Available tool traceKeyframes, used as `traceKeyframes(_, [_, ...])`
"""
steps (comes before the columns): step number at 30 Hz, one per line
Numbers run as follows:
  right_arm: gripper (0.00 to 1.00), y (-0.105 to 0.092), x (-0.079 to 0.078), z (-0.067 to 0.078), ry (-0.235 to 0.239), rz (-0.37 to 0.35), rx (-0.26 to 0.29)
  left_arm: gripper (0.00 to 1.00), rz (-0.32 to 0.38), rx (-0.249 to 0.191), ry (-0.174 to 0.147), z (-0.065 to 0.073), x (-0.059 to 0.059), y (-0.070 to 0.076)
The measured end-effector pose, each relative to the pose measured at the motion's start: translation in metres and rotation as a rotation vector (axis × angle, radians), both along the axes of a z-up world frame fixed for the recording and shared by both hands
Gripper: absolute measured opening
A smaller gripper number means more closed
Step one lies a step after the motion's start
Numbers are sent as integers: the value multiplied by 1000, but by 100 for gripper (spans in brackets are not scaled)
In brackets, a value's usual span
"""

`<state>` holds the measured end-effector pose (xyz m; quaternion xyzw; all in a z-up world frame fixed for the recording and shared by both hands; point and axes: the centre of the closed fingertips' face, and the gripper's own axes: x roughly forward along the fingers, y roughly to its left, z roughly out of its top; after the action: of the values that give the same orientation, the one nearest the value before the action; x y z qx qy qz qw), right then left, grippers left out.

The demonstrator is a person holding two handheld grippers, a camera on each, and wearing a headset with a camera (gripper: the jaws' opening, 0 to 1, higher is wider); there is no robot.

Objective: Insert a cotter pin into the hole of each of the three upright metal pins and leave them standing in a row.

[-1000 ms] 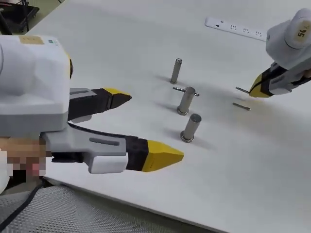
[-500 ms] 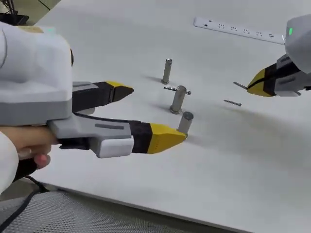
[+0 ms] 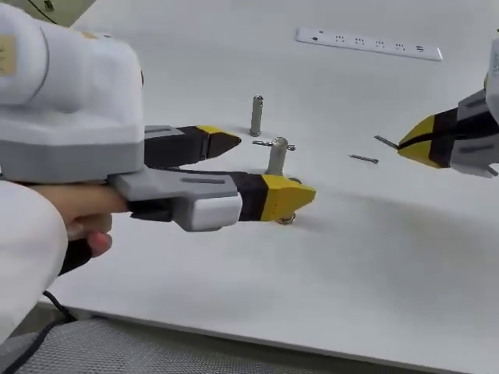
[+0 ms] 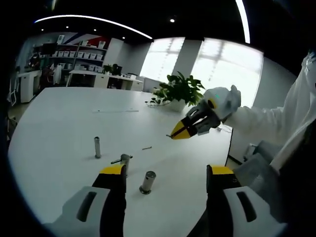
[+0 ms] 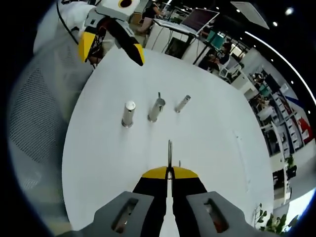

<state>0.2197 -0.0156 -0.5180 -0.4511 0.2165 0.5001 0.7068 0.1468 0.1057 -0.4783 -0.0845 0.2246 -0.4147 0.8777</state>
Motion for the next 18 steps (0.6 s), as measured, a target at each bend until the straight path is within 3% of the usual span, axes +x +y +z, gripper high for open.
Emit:
traceKeyframes(6, [0,7,-12,14,-46,-28,73,60,-13,3,8,0,7,-10])
traceKeyframes(9, [0,10,-21,17,-63,-24,81,52,-33,-3,9,2,7,-17])
traceKeyframes(15, [0,16,-39,9,-44,-17,87,41,-65,-68,39,7,8,-39])
traceKeyframes(18, [0,20,-46,5,-31,-15,97,37,-83,-78,42,7,7,-49])
